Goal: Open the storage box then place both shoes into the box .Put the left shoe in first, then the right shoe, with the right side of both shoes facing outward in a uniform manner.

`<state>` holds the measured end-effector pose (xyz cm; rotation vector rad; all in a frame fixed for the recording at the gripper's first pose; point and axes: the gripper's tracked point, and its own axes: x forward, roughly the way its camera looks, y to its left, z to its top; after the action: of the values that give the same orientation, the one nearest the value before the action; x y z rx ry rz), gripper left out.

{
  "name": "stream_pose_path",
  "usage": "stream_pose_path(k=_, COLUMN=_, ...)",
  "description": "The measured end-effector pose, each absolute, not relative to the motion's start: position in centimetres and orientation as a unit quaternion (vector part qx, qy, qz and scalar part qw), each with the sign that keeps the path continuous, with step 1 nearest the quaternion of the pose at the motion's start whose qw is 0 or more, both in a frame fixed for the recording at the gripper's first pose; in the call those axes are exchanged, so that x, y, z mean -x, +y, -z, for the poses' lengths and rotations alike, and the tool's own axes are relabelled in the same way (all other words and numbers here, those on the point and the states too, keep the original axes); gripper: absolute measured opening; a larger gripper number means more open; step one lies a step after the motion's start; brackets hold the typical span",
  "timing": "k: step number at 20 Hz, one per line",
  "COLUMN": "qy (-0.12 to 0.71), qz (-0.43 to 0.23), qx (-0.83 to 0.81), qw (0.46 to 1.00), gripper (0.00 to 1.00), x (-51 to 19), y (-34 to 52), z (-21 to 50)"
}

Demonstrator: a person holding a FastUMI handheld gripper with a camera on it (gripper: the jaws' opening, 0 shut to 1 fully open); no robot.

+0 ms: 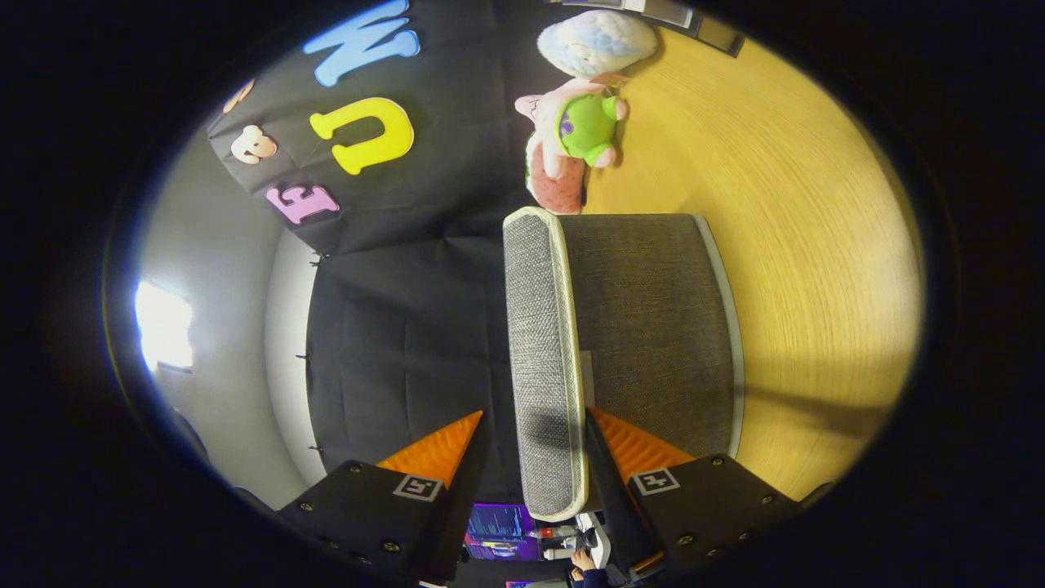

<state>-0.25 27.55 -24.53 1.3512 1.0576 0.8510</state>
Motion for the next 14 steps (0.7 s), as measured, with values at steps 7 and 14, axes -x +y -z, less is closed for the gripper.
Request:
stream_pose_path(k=7, qy=0.462, qz=-0.340, qx=-0.534, qw=0.622, gripper=0.13, x=0.1, y=27.2, z=24.5)
stream_pose_path(k=14, qy=0.468, qz=-0.376, qx=-0.440, qw=0.668, gripper=0.13, x=0.7, y=28.1, z=23.3)
